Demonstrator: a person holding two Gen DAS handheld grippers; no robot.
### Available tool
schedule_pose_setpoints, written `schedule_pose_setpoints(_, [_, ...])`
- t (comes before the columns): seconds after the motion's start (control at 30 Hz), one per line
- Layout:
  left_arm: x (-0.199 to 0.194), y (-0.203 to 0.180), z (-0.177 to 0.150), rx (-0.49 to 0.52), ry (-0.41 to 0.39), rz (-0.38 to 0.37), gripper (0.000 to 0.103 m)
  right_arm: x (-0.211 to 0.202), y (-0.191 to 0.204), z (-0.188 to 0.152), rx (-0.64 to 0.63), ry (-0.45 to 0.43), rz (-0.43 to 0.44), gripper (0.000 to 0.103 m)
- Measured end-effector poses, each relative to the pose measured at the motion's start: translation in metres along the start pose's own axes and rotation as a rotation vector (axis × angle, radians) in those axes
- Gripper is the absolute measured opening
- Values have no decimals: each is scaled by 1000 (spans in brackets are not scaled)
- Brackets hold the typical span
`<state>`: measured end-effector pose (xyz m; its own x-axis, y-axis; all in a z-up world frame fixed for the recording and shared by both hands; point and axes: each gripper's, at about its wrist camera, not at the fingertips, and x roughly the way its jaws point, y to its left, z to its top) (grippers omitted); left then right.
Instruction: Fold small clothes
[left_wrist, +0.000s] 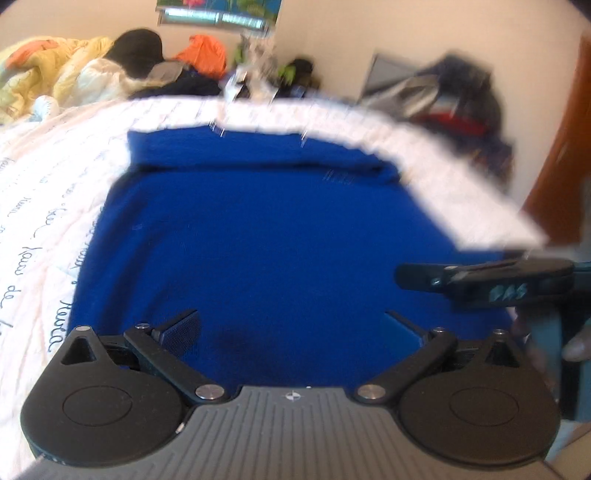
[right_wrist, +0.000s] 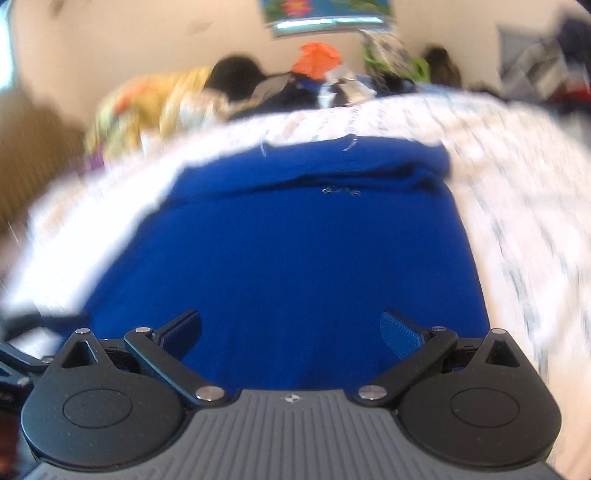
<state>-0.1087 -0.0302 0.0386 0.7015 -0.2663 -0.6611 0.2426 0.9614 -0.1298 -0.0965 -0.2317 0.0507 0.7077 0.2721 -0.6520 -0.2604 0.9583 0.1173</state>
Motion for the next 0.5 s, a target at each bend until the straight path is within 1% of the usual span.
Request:
schedule_pose_setpoints(0.03, [9, -3, -3, 25, 24, 27, 103, 13, 8, -3, -70, 21, -54, 103])
schedule_pose_setpoints(0.07, [9, -9, -9, 85, -3, 63, 103, 24, 14, -8, -124, 50, -112, 103])
schedule_pose_setpoints(0.1, [11, -12, -14, 137, -7, 92, 103, 21, 10, -15, -107, -10, -91, 103])
schedule_pose_setpoints(0.13, [7, -12, -21, 163, -36, 92, 103, 20, 6, -20, -80, -12, -67, 103])
schedule_pose_setpoints(0.17, [4, -8, -24, 152, -38, 79, 103, 15, 1, -22, -51, -10, -50, 103])
schedule_pose_setpoints(0.23, [-3, 1, -31, 148, -41, 78, 103, 8, -5, -27, -60, -6, -54, 103])
schedule_pose_setpoints(0.33, [-19, 16, -37, 118, -21, 91, 103, -6, -6, -38, -78, -15, -52, 103])
schedule_pose_setpoints(0.4, [-38, 27, -40, 61, 2, 93, 103, -20, -9, -45, -64, 16, -41, 103])
schedule_pose_setpoints(0.43, [-49, 36, -42, 18, 11, 78, 103, -29, -12, -45, -49, 40, -23, 103])
schedule_pose_setpoints(0.47, [-59, 46, -44, -31, 18, 60, 103, -40, -18, -44, -10, 47, 14, 103])
schedule_pose_setpoints(0.5, [-67, 58, -46, -81, 23, 43, 103, -53, -28, -45, 52, 36, 73, 103])
